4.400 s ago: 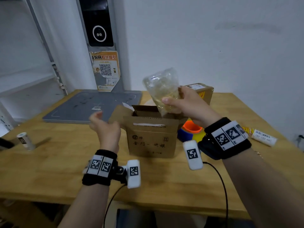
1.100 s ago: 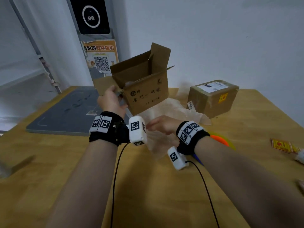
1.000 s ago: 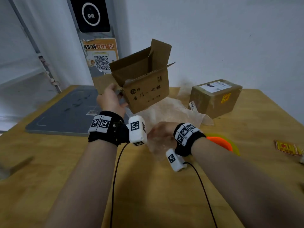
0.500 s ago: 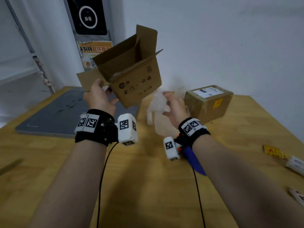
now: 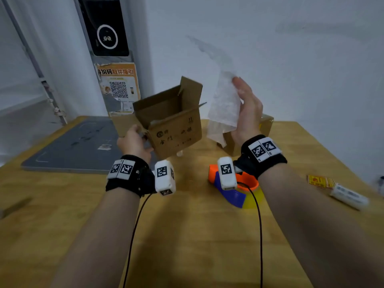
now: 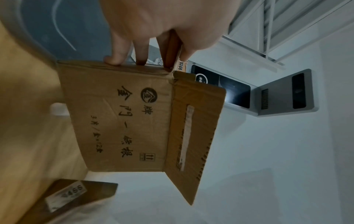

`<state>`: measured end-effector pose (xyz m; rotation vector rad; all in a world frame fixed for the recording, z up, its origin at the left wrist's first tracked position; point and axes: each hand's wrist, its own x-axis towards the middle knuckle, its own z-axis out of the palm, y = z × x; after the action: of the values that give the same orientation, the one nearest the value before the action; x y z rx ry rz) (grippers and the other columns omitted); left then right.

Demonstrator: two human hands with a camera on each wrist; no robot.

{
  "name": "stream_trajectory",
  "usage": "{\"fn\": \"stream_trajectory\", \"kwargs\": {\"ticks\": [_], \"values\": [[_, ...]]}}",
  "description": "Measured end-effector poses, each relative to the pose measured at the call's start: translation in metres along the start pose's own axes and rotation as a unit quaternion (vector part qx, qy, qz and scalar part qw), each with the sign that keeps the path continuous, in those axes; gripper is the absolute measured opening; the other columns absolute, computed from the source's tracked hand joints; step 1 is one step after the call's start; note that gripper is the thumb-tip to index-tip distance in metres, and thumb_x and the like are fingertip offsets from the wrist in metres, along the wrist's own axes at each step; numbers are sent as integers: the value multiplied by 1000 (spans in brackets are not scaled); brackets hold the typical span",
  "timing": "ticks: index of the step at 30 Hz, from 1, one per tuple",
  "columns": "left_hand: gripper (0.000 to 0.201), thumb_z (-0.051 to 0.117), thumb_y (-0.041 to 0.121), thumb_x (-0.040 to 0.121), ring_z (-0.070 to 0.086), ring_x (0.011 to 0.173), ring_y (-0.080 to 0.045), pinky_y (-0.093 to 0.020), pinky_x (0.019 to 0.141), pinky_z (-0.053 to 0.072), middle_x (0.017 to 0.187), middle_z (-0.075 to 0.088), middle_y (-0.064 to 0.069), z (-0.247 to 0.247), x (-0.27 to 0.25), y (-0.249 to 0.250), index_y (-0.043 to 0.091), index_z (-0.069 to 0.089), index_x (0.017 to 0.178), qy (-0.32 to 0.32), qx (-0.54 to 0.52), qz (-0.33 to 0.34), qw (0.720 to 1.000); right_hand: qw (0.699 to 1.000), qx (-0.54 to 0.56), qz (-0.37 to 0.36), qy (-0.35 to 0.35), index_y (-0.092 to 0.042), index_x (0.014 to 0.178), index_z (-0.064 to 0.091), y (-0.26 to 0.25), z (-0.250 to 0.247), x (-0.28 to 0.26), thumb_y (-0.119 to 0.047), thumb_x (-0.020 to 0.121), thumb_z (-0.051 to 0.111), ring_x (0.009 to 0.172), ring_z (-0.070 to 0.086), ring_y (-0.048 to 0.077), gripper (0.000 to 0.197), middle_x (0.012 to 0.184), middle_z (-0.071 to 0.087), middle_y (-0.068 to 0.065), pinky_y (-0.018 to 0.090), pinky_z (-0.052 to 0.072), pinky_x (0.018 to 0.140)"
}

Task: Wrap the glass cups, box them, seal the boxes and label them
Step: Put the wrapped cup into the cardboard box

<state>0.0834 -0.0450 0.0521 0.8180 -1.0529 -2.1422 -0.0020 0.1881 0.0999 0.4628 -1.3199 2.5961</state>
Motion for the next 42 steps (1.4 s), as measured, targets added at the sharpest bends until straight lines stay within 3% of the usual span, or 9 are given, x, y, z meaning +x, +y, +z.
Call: {"fn": "stream_trajectory", "kwargs": {"ticks": [4,7,11,18,22,29,33,38,42], "values": [[39,55,15,101,66,111,-26,-46,65,53,108,64,-3,-19,-12,-16,15,50,140,-1,17,-33,999,992,-84,-38,-85,-24,116,79,-16,-2,-21,-21,92,58,139,52,26,32,136,68,-1,55,36,120],[39,47,6,102,65,105,-29,-49,62,54,118,61,-10,-35,-25,-21,13,51,140,10,30,-37,999,980,-136,-92,-114,-22,115,76,-27,4,-40,-13,96,63,131,58,10,25,130,70,-6,34,44,115],[35,50,7,100,65,108,-34,-61,85,54,125,64,-15,-52,-40,-24,10,56,134,3,59,-28,998,948,-227,-158,-156,-23,117,73,-37,14,-55,-8,89,76,124,61,3,32,125,67,-13,24,46,108],[44,57,18,101,64,108,-34,-62,82,56,128,61,-17,-69,-57,-16,11,47,144,-26,124,-33,991,929,-259,-192,-183,-24,116,74,-55,25,-75,4,88,67,123,61,0,39,122,68,-17,20,46,106],[26,54,12,103,58,111,-32,-66,104,43,131,56,-15,-72,-65,-13,11,47,128,-39,176,-39,983,931,-255,-195,-174,-23,115,74,-65,25,-81,6,90,64,121,62,-1,39,120,69,-17,21,47,107],[100,71,5,83,22,150,-32,-53,122,27,162,25,-5,-34,-77,68,32,15,162,-23,317,268,910,953,-246,-93,-153,-25,99,82,-94,33,-78,2,89,65,112,70,9,34,108,79,-11,37,54,105],[107,77,8,82,26,147,-30,-54,123,21,160,25,-2,3,-101,103,43,12,160,-148,359,397,832,946,-256,-27,-197,-19,97,81,-113,35,-77,3,92,65,96,74,11,28,99,79,-4,27,59,85],[76,83,44,72,42,139,-25,-46,119,37,153,38,0,28,-105,113,63,44,134,-209,331,376,840,931,-271,2,-243,-14,96,78,-129,25,-78,9,95,58,84,74,8,31,89,79,-5,20,57,76],[68,74,61,74,63,111,-18,-37,100,49,122,69,1,34,-106,108,14,70,123,-217,313,315,869,959,-202,47,-195,-14,110,76,-132,7,-68,6,96,61,97,76,17,28,105,80,1,28,60,82]]}}
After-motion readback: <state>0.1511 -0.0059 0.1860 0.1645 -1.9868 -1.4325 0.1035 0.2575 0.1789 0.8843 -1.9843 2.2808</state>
